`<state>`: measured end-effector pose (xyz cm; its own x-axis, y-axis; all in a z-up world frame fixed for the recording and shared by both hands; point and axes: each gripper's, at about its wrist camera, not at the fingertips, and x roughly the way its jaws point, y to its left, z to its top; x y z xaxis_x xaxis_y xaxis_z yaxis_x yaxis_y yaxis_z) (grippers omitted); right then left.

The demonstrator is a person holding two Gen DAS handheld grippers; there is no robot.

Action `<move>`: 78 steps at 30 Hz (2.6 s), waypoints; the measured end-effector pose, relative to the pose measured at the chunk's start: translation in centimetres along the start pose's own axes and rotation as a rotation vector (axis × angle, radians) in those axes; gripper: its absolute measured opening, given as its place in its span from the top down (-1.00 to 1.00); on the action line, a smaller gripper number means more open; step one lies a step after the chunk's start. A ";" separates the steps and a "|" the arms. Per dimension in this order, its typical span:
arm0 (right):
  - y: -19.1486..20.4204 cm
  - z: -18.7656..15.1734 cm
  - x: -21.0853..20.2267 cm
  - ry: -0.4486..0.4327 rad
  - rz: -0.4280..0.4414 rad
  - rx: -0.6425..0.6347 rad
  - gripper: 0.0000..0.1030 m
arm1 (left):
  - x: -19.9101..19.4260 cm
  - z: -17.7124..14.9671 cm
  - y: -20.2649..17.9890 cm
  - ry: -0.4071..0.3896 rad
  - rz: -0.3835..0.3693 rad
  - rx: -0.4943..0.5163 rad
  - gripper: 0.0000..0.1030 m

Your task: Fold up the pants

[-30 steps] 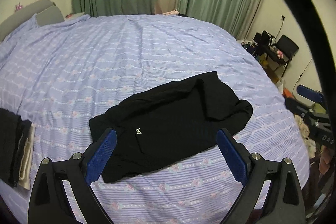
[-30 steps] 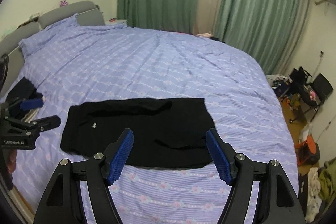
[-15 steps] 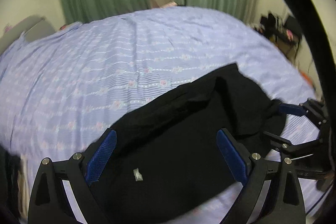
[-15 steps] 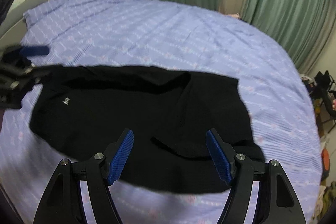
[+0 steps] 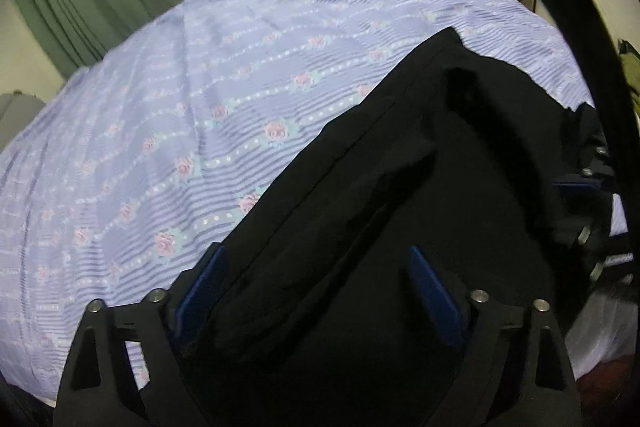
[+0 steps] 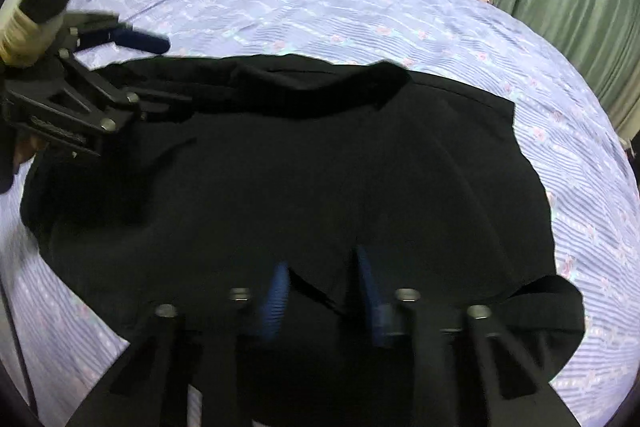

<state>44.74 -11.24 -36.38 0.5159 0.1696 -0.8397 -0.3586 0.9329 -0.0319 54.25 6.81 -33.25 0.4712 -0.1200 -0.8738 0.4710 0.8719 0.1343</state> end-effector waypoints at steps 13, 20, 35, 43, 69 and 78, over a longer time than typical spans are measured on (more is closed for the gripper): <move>-12.8 10.3 -2.0 -0.169 -0.198 0.164 0.88 | 2.4 2.3 2.2 0.019 -0.032 -0.184 0.75; -15.3 12.6 4.4 -0.062 -0.175 0.217 0.16 | 3.6 2.8 2.6 0.048 0.009 -0.223 0.53; -3.9 8.0 -7.5 -0.213 -0.090 0.189 -0.52 | -11.7 -7.2 6.4 -0.153 0.191 -0.367 -0.54; 7.1 6.7 -5.0 -0.161 0.026 0.092 -0.52 | -11.7 -14.8 12.7 -0.075 0.117 -0.551 -0.50; 10.3 6.9 -4.5 -0.143 0.069 0.087 -0.51 | -4.3 -14.3 15.1 0.074 0.090 -0.649 0.17; 7.1 5.0 -9.7 -0.240 0.013 0.150 -0.51 | -12.3 -9.1 9.3 -0.089 0.316 -0.358 -0.57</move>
<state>41.10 -4.68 -25.80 0.6877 0.2352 -0.6868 -0.2566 0.9637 0.0731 46.04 20.68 -25.54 0.6194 0.1505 -0.7705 0.0155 0.9789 0.2036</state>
